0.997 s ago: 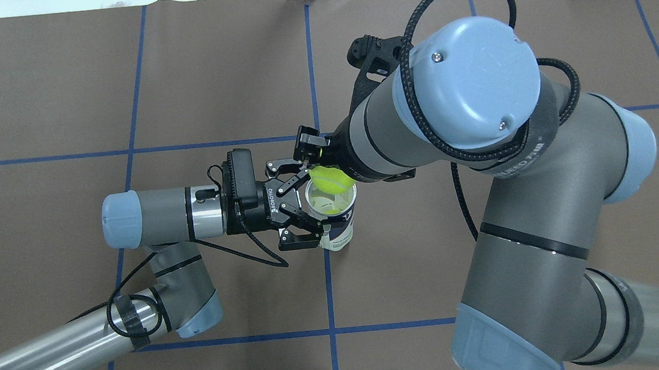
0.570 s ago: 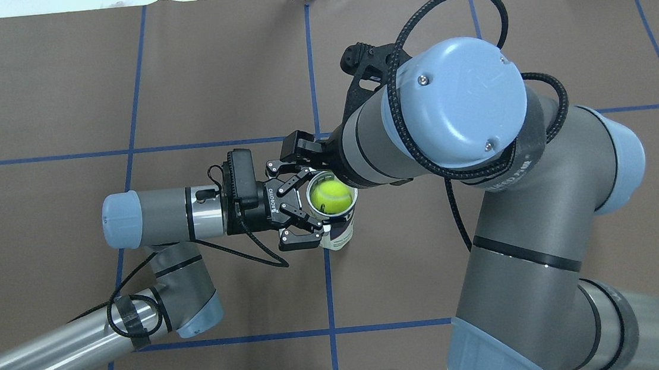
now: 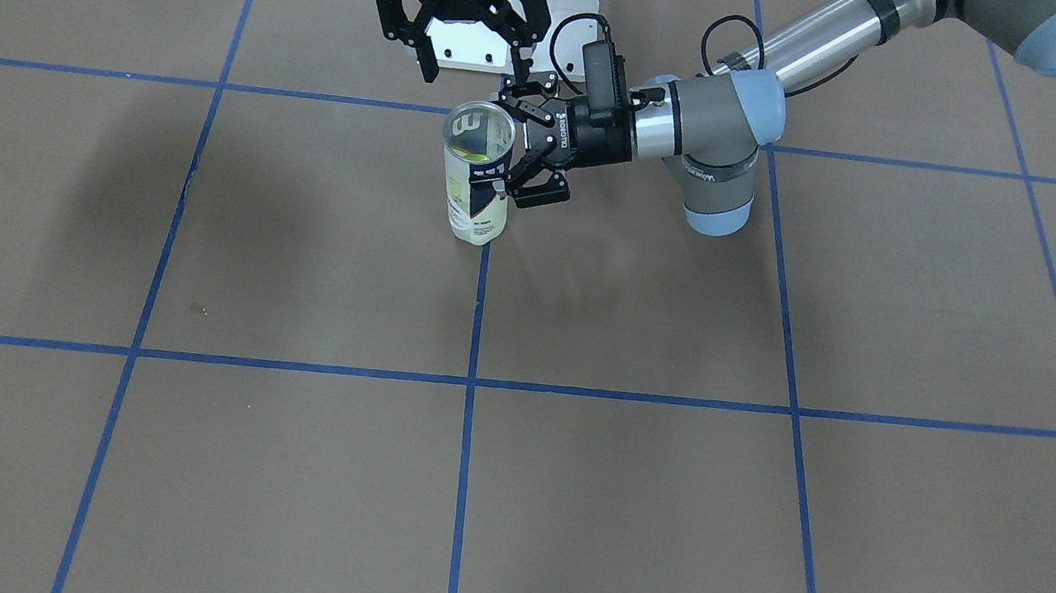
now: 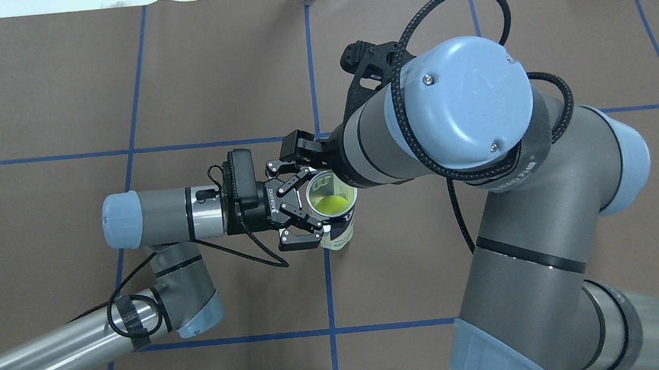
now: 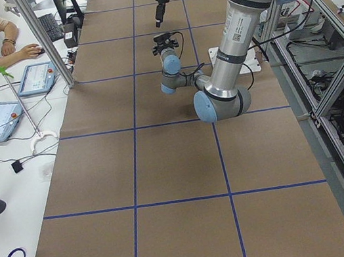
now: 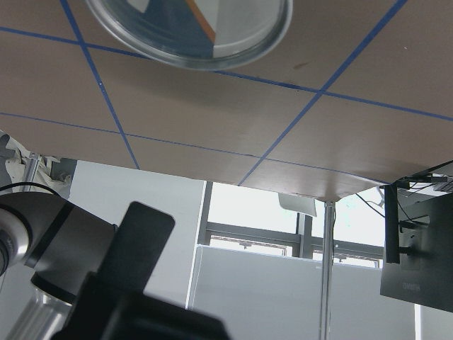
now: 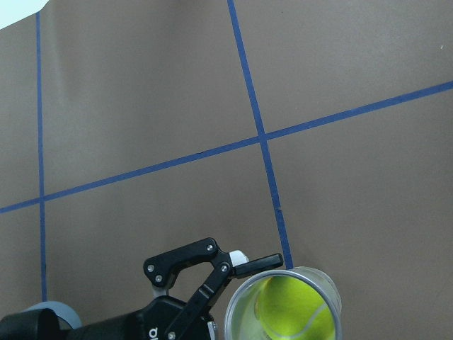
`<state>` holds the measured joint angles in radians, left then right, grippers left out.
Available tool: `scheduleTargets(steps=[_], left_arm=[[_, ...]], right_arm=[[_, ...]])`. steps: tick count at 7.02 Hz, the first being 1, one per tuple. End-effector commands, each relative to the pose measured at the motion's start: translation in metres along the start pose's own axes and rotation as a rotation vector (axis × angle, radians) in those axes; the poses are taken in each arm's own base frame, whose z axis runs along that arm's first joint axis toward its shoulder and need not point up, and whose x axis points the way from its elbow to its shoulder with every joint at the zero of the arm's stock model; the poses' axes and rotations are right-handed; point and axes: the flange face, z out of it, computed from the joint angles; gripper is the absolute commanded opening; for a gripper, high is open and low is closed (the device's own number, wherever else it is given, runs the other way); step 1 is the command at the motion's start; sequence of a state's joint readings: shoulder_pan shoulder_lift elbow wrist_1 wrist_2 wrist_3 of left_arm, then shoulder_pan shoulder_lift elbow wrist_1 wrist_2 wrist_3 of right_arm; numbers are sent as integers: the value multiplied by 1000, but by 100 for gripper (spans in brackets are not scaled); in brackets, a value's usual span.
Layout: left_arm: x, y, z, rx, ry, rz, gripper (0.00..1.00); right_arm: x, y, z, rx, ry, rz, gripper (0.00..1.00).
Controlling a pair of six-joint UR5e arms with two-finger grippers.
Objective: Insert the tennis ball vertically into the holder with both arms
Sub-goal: 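Raise the right gripper away while the left gripper opens off the holder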
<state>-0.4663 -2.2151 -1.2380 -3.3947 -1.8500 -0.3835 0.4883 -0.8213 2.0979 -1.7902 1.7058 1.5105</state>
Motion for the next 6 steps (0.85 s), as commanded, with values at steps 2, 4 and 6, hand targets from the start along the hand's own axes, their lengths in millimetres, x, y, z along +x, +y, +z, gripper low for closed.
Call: scheduleTargets(steps=[2,4,6], left_arm=[[0,-1,0,3,1,1,92],[2,-1,-2,18,7,5,99],[4,-3,-6,48,19,11,99]], right_arm=[[21,-40,-10,19,19,-73,99],[65,-107,-32,-23,45,-117,99],[92,-144,-37,-12,77,-143,99]])
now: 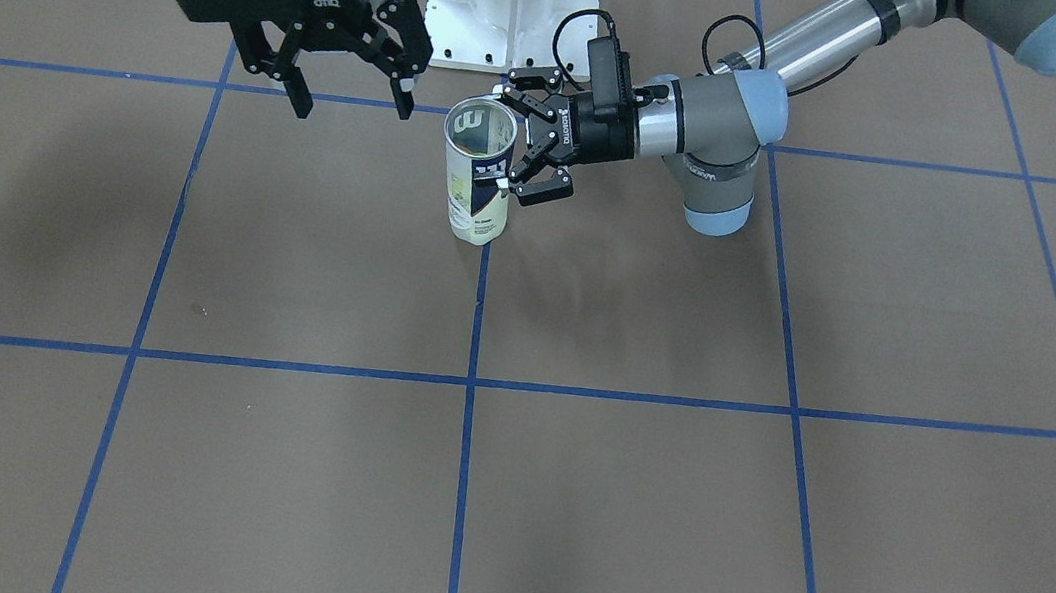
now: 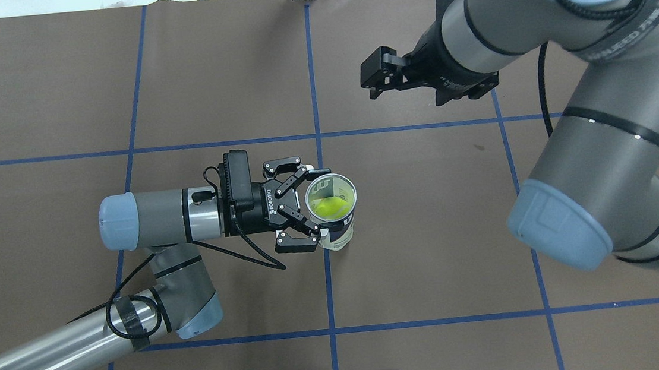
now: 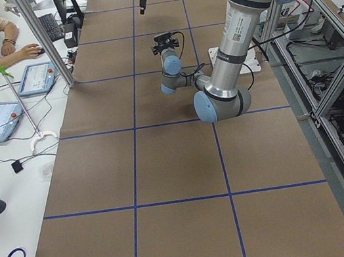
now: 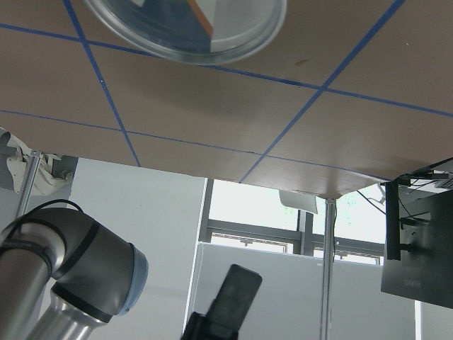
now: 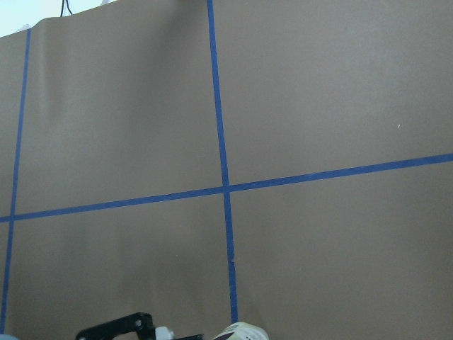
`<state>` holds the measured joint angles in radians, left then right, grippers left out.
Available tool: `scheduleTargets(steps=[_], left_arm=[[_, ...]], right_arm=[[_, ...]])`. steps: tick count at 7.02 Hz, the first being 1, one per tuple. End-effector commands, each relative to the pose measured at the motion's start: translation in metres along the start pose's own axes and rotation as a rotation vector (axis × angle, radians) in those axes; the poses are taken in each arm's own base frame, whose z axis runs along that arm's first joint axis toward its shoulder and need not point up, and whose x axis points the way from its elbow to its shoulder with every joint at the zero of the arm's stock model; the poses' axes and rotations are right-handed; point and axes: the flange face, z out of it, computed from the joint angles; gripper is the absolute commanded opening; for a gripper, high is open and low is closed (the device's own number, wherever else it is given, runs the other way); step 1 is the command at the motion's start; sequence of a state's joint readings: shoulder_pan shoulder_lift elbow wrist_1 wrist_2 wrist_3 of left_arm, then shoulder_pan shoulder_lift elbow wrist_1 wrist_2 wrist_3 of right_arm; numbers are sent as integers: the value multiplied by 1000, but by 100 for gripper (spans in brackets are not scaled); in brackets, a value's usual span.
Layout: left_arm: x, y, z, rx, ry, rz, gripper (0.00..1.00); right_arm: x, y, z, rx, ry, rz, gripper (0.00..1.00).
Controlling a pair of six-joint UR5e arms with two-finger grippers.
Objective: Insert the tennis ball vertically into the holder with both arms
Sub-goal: 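Raise the right gripper away while the left gripper opens off the holder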
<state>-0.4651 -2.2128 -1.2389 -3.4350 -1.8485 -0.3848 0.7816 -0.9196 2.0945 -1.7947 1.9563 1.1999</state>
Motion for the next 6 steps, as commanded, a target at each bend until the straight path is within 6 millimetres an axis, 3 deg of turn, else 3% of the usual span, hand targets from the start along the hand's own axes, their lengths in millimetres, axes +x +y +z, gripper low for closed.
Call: scheduleTargets(steps=[1,4,5,6], left_arm=[[3,-5,-3,30,11,7,100],[11,-22,-6,120,48,0,100],[15,-36,-8,153,59,1,100],[21,-53,-9,196,58,-31,100]], right_arm=[[23,-28,-2,7,28,-16,99],[51,-60,4,9,75,-65,99],[68,-80,9,10,108,-88,99],[103,-105,22,-10,156,-134,99]])
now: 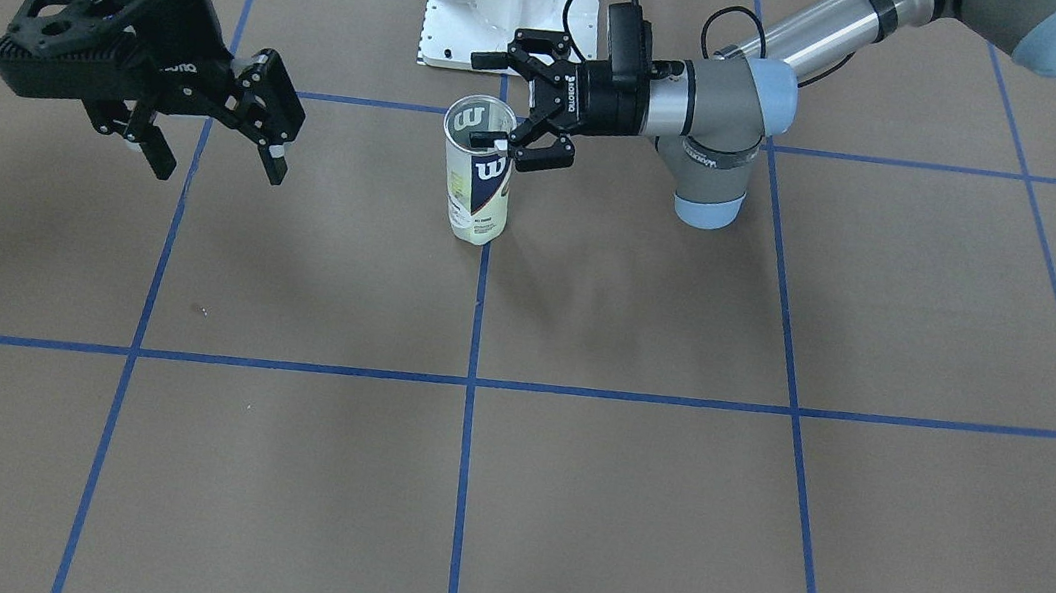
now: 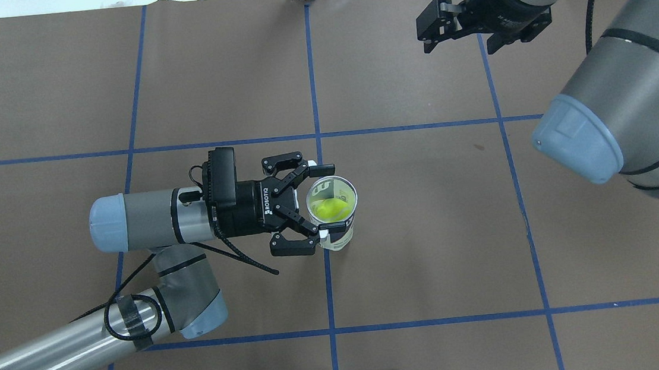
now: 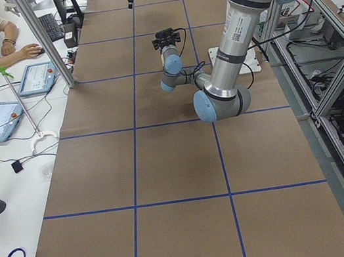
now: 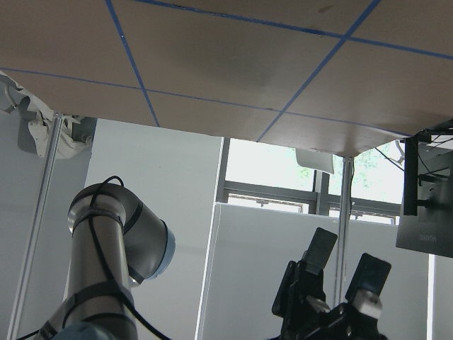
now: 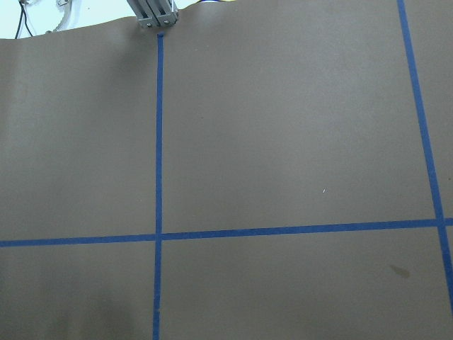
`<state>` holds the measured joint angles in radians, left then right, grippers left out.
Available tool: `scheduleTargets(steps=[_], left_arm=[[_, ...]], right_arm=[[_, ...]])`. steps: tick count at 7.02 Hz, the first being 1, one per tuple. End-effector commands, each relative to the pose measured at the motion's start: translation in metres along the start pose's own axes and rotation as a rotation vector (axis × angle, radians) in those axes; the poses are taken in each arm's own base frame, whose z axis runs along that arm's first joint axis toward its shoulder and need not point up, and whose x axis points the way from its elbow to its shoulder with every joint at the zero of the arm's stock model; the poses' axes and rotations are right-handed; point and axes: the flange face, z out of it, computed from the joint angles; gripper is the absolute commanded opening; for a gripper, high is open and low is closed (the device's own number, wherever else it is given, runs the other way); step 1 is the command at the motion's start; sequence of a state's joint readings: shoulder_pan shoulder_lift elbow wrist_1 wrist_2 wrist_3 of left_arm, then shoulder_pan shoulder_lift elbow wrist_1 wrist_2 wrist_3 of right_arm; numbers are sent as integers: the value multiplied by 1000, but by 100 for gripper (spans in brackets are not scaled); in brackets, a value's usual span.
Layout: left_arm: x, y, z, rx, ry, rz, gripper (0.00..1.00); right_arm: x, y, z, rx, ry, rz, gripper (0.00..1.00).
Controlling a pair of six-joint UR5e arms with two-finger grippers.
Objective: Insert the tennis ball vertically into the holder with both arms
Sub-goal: 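Raise the right gripper away while the left gripper opens off the holder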
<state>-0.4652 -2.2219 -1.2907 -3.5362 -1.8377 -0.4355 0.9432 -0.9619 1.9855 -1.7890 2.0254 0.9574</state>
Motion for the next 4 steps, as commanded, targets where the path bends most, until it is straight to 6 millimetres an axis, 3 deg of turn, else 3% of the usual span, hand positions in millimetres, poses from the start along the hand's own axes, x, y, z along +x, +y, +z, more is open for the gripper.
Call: scheduleTargets(steps=[1,3,4], left_arm=[[6,-25,1,60,3,-30,100],[-10,-31,-11,58,-23,-30,100],[-20,-34,-22,53,-43,-21,100]], right_arm=[[83,-42,27,-30,104,-113,99],[164,-54,29,-75,116,-168,99],[213,-55,41,-88,115,-185,99]])
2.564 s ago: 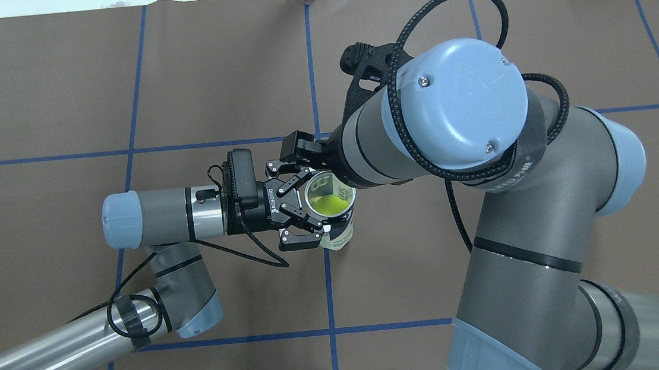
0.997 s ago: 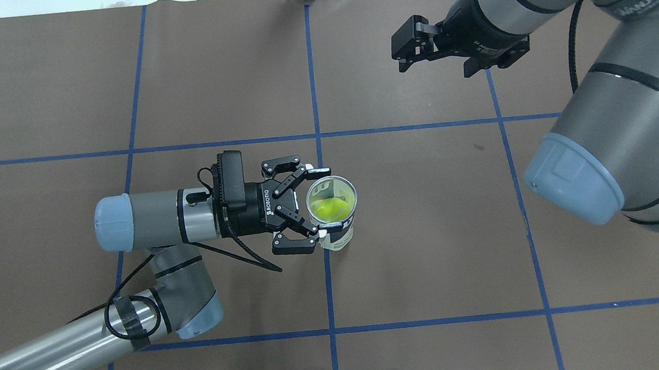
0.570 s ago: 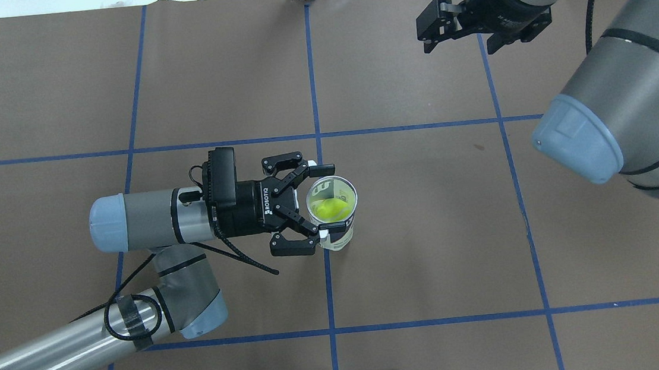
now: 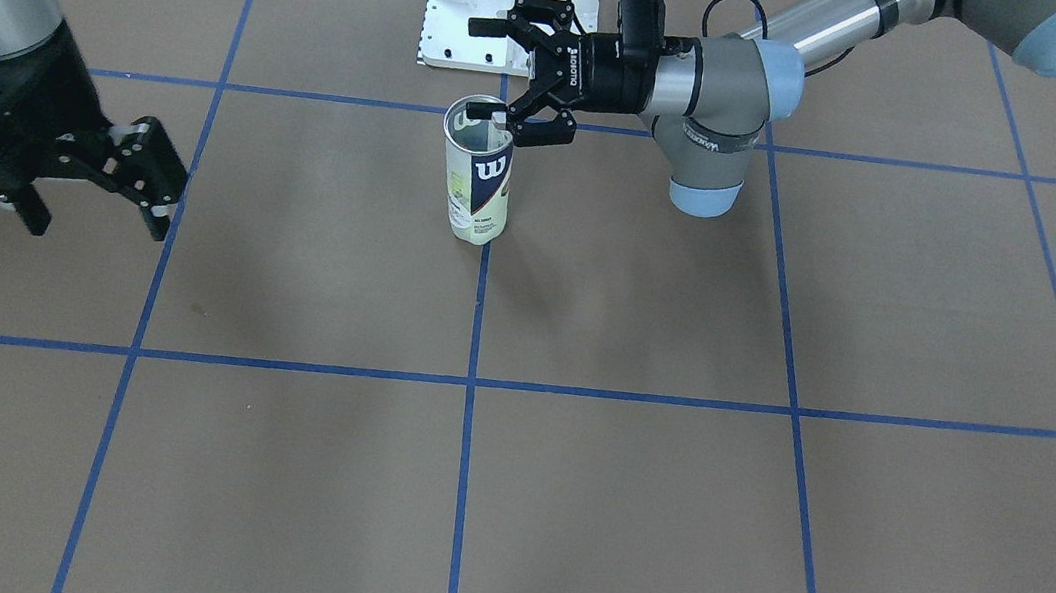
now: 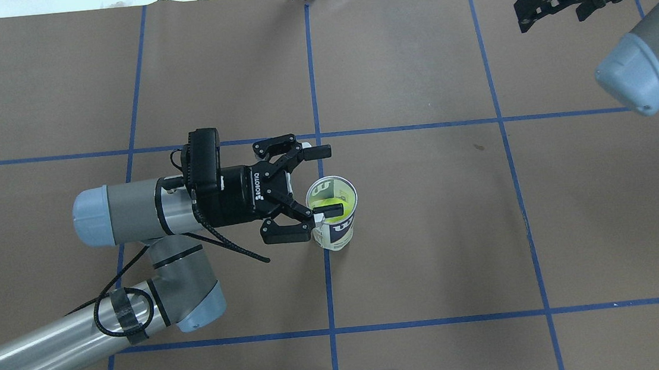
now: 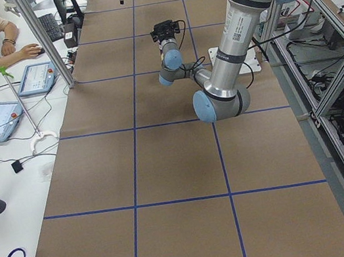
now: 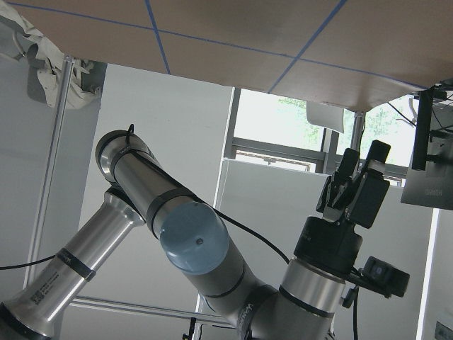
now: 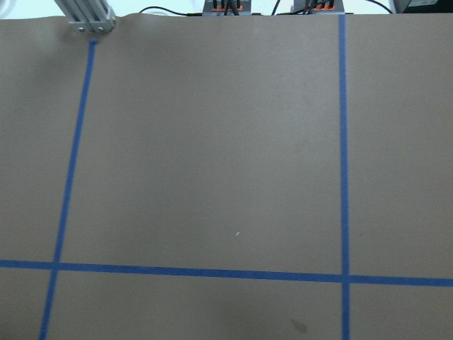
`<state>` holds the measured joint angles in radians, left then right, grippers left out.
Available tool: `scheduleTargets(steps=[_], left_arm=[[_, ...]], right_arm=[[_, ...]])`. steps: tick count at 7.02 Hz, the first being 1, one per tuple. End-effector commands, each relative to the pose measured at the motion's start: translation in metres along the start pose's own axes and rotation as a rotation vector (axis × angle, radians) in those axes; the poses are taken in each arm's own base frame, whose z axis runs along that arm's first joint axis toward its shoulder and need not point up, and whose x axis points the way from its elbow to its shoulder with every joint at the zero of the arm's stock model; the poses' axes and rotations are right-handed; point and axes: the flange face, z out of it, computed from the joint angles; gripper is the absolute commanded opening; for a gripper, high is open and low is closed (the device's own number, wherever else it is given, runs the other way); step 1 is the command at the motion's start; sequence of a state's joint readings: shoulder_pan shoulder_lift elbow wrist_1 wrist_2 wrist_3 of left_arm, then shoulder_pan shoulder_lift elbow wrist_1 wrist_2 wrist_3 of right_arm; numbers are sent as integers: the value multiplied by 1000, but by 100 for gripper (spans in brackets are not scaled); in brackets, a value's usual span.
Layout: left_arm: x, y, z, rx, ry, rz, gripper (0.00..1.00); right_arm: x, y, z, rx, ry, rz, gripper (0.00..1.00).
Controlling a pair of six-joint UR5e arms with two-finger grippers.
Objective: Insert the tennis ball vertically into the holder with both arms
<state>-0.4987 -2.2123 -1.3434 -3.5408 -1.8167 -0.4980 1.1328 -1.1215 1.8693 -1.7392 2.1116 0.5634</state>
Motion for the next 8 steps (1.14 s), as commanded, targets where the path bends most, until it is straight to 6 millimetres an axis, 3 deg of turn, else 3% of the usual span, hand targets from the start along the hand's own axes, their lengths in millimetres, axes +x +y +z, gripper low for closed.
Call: scheduleTargets(steps=[1,2,3,4,5,6,8], left_arm=[[-26,-9,-28,-12,-49,2,100],[-38,-18,-45,-12,-76,-5,100],[-52,-23,-65,-21,-110,1,100],[-78,-29,-100,-45,-180,-30,100],[-108,-34,-150,-91,-279,-25,100],[-130,-39,-180,-143,-367,-23,100],[-183,-75,-263,-215,-593,3,100]], right_arm=[[114,16,37,-19,2,-76,99],[165,37,52,-15,-24,-109,99],[202,59,57,-10,-44,-136,99],[219,69,55,-14,-49,-130,99],[224,73,57,-18,-47,-127,99],[225,75,56,-13,-47,-128,99],[226,75,56,-13,-45,-126,99]])
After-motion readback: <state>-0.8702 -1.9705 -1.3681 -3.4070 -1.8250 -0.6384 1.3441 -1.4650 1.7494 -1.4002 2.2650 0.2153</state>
